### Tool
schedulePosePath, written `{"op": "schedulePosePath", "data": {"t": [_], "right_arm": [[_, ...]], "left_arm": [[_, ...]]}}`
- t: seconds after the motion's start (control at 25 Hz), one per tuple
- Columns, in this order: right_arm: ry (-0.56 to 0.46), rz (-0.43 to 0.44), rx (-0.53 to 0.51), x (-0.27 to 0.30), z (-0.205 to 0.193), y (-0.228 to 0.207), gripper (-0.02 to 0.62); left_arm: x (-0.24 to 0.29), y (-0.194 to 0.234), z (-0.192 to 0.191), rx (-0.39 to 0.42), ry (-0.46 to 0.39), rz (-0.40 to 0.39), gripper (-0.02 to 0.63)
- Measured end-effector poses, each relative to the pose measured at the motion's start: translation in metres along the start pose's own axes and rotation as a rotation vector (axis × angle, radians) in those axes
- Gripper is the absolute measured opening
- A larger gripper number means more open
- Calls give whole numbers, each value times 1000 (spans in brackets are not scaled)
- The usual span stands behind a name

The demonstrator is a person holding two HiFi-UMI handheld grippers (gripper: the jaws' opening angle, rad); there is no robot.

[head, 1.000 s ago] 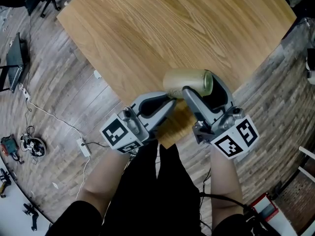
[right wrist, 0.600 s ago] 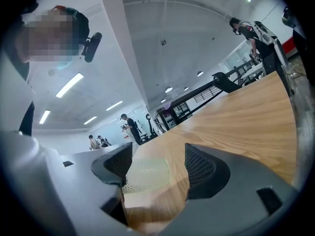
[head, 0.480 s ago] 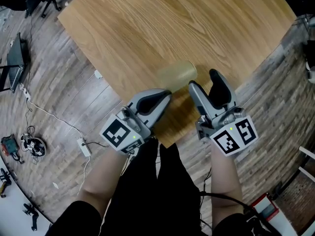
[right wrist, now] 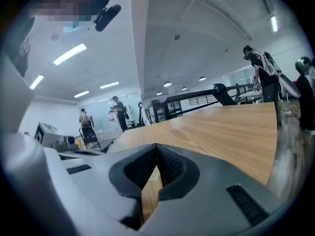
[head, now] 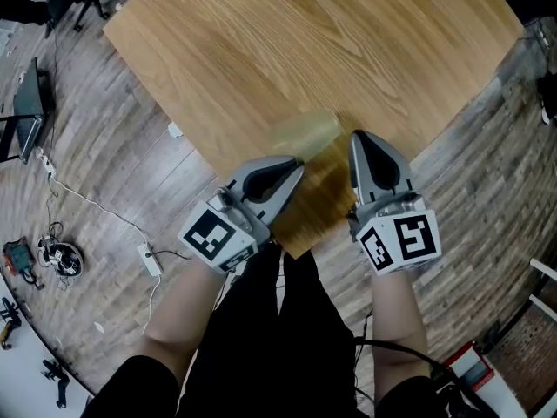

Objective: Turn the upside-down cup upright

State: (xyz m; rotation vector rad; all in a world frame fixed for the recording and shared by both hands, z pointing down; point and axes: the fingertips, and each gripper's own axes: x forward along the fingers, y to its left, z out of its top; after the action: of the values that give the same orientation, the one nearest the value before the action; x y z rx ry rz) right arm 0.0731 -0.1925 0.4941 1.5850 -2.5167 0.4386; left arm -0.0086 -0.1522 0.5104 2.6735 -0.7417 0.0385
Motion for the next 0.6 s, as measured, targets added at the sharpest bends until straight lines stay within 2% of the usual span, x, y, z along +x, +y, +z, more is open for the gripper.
{"op": "schedulePosePath", "data": {"t": [0.16, 0.48, 0.6], "right_arm": [[89, -19, -111, 10, -9, 4, 14], [174, -37, -83, 10, -26, 5, 14], [197, -49, -65, 5, -32, 4, 14]], "left_arm": [[4, -5, 2, 31, 35, -14, 17], [12, -29, 3, 123, 184, -66, 17], [14, -33, 1, 147, 248, -60, 17]]}}
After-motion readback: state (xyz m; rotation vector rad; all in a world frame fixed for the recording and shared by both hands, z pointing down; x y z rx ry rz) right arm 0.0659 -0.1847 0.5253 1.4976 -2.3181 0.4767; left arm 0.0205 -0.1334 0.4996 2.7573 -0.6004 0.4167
